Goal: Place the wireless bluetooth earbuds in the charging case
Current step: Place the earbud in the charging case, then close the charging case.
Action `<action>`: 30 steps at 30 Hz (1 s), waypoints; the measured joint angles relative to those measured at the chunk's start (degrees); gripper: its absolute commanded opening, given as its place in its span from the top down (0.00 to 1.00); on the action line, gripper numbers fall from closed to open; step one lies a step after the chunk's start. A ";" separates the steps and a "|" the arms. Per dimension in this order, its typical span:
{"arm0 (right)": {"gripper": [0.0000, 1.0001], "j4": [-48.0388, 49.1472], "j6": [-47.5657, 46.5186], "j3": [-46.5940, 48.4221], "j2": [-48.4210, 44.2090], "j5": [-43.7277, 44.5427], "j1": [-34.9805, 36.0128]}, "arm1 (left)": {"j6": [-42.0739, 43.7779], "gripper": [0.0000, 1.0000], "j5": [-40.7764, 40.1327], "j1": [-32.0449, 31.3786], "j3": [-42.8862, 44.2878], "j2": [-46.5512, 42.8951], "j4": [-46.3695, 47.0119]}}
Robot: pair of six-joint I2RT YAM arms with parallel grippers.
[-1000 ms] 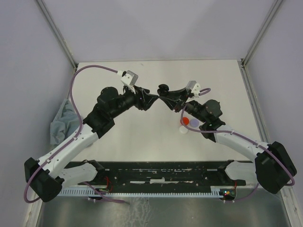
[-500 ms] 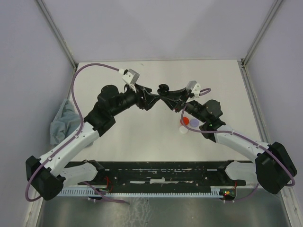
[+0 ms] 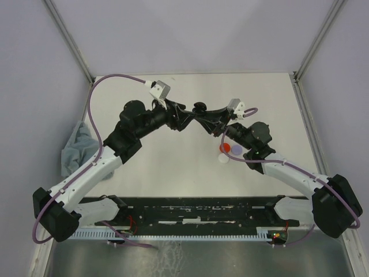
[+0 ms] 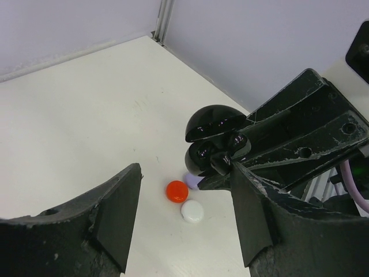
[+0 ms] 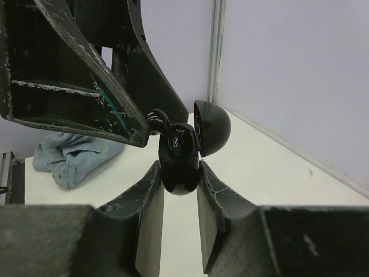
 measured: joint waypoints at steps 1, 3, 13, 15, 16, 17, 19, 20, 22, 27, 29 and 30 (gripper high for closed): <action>0.97 -0.04 -0.02 0.00 -0.11 0.04 0.00 | -0.04 0.32 0.00 0.24 0.00 0.00 -0.11; 0.97 -0.11 -0.20 0.00 -0.35 0.11 0.00 | -0.63 0.32 0.02 0.81 -0.02 0.00 -0.35; 0.97 -0.94 -0.35 0.00 -0.81 0.07 0.00 | -4.28 0.31 1.18 5.29 -0.02 0.00 -0.76; 0.97 -1.42 -0.37 0.00 -0.81 0.04 0.00 | -5.14 0.29 3.45 7.04 0.00 0.00 -0.70; 0.97 -1.73 -0.39 0.00 -0.81 0.02 0.00 | -5.66 0.27 4.81 8.02 -0.02 0.00 -0.66; 0.97 -2.10 -0.39 0.00 -0.81 -0.09 0.00 | -6.23 0.26 5.95 8.72 -0.02 0.00 -0.59; 0.97 -2.99 -0.42 0.00 -0.81 -0.55 0.00 | -7.76 0.25 9.94 10.93 -0.02 0.00 -0.24; 0.97 -3.30 -0.42 0.00 -0.79 -0.90 0.00 | -8.59 0.25 12.11 11.93 0.00 0.04 -0.04; 0.97 -3.76 -0.42 0.04 -0.63 -1.95 0.00 | -10.21 0.24 16.72 13.57 0.20 0.61 0.92; 0.97 -4.66 -0.11 1.14 1.20 -5.22 0.00 | -14.67 0.23 26.62 14.84 2.23 4.37 3.96; 0.96 -5.01 0.35 1.86 2.03 -6.47 0.00 | -15.93 0.23 30.01 14.84 2.86 5.90 4.94; 0.96 -5.09 0.70 2.29 2.45 -7.06 0.00 | -16.50 0.23 31.17 14.84 3.04 6.49 5.31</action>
